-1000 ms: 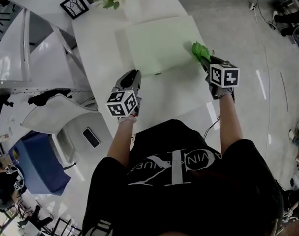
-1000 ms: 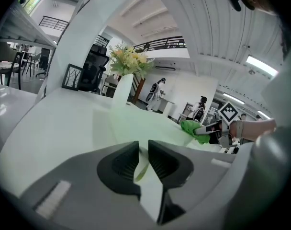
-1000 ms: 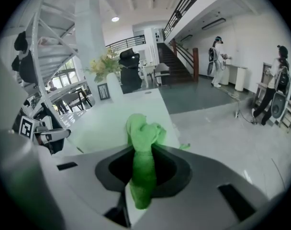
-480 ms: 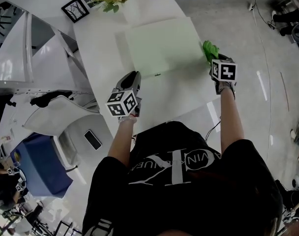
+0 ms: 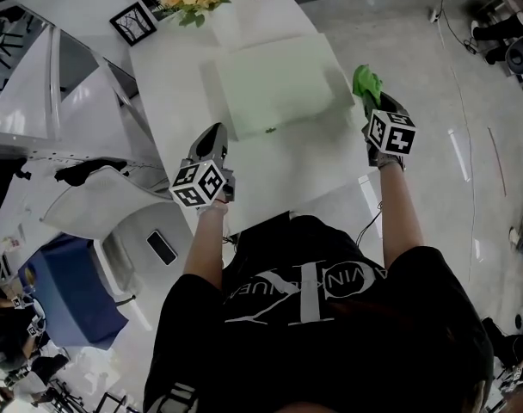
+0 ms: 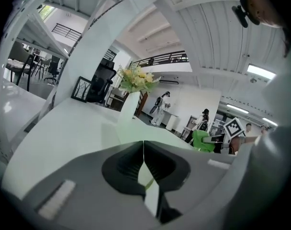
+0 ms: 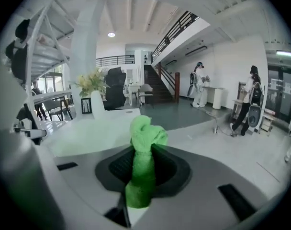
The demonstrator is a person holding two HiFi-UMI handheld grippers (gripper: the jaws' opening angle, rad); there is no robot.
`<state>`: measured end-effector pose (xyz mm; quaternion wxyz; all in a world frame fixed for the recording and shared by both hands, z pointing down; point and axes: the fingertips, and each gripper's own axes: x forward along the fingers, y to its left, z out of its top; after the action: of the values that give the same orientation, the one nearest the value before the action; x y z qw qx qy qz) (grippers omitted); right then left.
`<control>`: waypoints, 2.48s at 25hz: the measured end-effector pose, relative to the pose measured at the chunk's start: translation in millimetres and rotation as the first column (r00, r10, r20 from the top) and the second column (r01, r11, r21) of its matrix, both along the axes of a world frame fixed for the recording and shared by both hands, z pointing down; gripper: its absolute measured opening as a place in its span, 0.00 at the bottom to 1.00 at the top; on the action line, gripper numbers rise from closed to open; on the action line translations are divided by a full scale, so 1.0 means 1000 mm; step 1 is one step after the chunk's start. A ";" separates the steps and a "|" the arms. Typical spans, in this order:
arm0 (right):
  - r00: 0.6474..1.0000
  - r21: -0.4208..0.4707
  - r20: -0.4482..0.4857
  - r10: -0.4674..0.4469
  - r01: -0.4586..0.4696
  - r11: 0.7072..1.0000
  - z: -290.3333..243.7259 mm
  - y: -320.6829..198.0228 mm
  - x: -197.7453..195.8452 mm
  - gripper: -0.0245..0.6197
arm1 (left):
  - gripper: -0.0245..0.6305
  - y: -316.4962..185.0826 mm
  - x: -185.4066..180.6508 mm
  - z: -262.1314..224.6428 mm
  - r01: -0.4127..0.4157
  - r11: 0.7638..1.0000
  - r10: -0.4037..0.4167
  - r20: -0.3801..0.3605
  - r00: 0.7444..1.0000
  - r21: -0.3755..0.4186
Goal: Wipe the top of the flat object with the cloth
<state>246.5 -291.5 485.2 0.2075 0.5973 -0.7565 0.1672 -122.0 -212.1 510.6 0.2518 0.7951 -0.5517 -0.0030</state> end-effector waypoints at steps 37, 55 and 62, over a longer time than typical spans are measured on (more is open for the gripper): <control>0.919 0.318 0.120 -0.377 0.324 0.891 -0.108 0.053 -0.101 0.14 | 0.05 0.030 -0.033 -0.133 0.098 0.935 -0.185 0.233 0.955 0.340; 0.909 0.376 0.095 -0.405 0.344 0.860 -0.125 0.063 -0.097 0.14 | 0.05 0.035 -0.025 -0.143 0.077 0.927 -0.173 0.239 0.955 0.366; 0.910 0.378 0.096 -0.404 0.342 0.860 -0.125 0.067 -0.096 0.14 | 0.05 0.040 -0.025 -0.141 0.075 0.930 -0.170 0.240 0.956 0.361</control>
<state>150.4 -224.8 359.9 0.0593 0.4496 -0.8905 0.0359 -147.2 -172.2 370.1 0.0301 0.7837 -0.6203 -0.0089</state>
